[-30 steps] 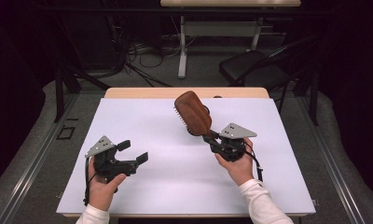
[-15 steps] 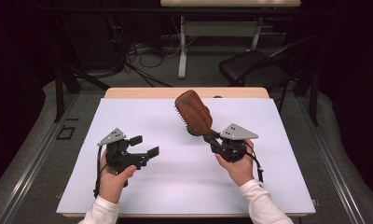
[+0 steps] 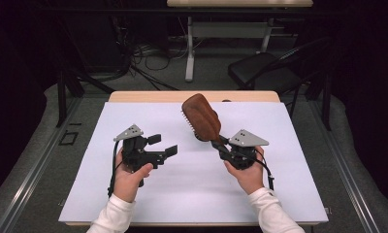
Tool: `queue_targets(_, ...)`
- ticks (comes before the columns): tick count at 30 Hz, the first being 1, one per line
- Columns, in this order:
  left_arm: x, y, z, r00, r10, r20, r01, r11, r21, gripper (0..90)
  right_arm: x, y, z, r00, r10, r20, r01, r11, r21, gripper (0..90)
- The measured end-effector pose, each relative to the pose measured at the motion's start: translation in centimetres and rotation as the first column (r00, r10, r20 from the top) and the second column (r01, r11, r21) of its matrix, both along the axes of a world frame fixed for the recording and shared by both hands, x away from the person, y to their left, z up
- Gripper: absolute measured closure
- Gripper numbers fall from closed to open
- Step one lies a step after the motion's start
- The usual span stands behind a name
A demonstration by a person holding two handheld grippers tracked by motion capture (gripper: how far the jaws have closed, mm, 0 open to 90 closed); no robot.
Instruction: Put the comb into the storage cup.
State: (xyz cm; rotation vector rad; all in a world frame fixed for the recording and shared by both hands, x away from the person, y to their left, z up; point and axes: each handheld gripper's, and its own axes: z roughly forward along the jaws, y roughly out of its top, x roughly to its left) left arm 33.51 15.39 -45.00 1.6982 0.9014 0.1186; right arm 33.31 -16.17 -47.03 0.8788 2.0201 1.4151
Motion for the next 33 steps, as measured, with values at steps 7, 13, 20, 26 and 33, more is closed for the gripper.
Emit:
queue_targets(7, 1.0, -0.4, 1.0, 0.9999, 0.001, -0.016, -0.001, 0.9998, -0.019, 11.5, 0.0, 0.0, 0.0, 1.0, 0.0, 0.0, 0.0, 1.0, 0.002, 72.1)
queue_targets(13, 1.6, -0.8, 1.8, 0.9995, -0.01, -0.029, 0.009, 0.9996, -0.025, 13.9, 0.0, 0.0, 0.0, 1.0, -0.001, 0.001, 0.001, 1.0, 0.006, 72.1)
queue_targets(20, 2.0, -1.4, 2.4, 0.9994, -0.019, -0.03, 0.019, 0.9998, -0.007, 14.7, -0.1, 0.0, 0.0, 1.0, -0.002, 0.003, 0.002, 1.0, 0.007, 72.1)
queue_targets(26, 2.8, -1.9, 3.0, 0.9984, -0.026, -0.051, 0.025, 0.9995, -0.018, 15.0, -0.1, 0.0, 0.0, 1.0, -0.003, 0.006, 0.003, 1.0, 0.007, 72.1)
queue_targets(33, 3.8, -2.7, 4.0, 0.9964, -0.036, -0.076, 0.035, 0.9993, -0.013, 15.1, -0.1, 0.1, -0.1, 1.0, -0.002, 0.005, 0.002, 1.0, 0.011, 72.0)
